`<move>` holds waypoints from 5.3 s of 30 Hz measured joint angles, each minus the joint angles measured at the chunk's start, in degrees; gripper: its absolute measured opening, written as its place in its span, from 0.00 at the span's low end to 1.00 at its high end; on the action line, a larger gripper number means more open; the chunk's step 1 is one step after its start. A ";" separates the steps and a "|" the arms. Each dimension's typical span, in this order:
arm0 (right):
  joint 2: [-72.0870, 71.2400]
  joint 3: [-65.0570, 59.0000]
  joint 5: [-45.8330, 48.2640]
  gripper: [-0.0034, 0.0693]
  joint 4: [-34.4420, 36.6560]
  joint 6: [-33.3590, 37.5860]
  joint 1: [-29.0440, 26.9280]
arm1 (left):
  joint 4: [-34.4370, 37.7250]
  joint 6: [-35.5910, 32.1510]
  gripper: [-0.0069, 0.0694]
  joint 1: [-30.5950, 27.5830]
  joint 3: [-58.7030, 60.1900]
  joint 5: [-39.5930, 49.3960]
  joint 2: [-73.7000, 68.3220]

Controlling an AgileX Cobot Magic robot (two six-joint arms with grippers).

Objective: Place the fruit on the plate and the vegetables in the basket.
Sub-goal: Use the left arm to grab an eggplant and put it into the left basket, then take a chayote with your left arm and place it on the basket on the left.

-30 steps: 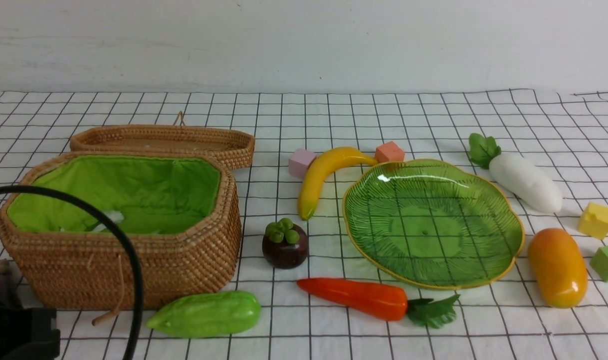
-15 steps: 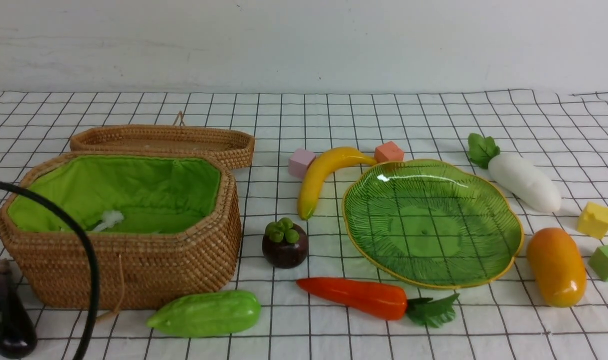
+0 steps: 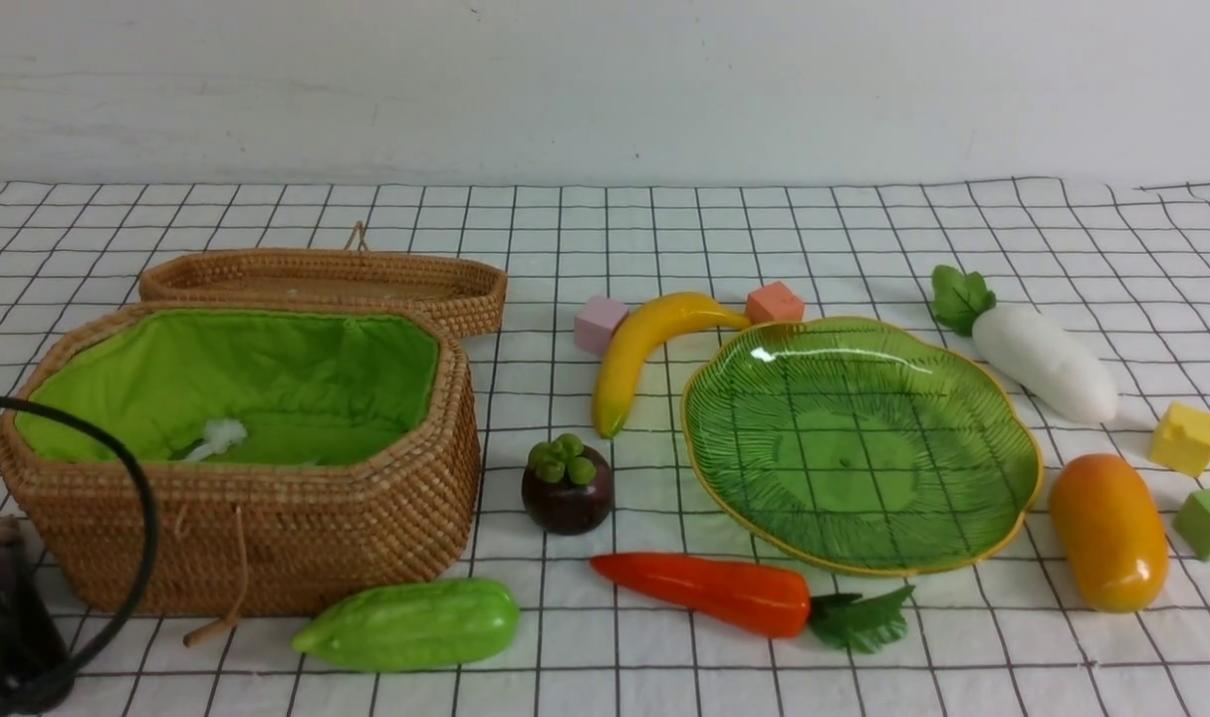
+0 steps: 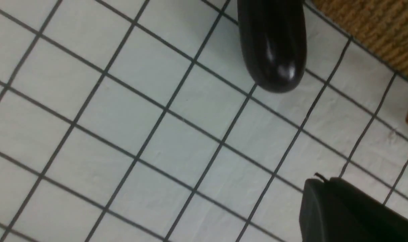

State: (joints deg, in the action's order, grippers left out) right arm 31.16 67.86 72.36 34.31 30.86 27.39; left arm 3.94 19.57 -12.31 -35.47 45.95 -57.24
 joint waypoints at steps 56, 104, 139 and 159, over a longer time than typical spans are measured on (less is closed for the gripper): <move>-0.48 -0.16 0.00 0.11 1.19 0.24 1.52 | -6.02 -3.30 0.60 -0.41 2.43 -25.87 -27.85; -0.48 -0.21 -7.96 0.18 -22.72 -16.79 1.52 | -3.94 -89.64 0.61 14.01 -17.36 -19.88 -19.56; -0.53 -2.48 -4.13 0.21 -18.42 -17.63 1.52 | 12.71 -58.25 0.14 41.87 -15.81 10.93 -11.17; -0.53 -2.99 -0.37 0.22 -12.49 -17.67 1.52 | -14.59 -49.87 0.78 51.07 -16.27 -16.90 -34.61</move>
State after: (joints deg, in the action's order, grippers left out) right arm 30.63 64.87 71.99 21.82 13.19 28.92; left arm -10.65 -30.30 38.75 -51.74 29.06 -91.85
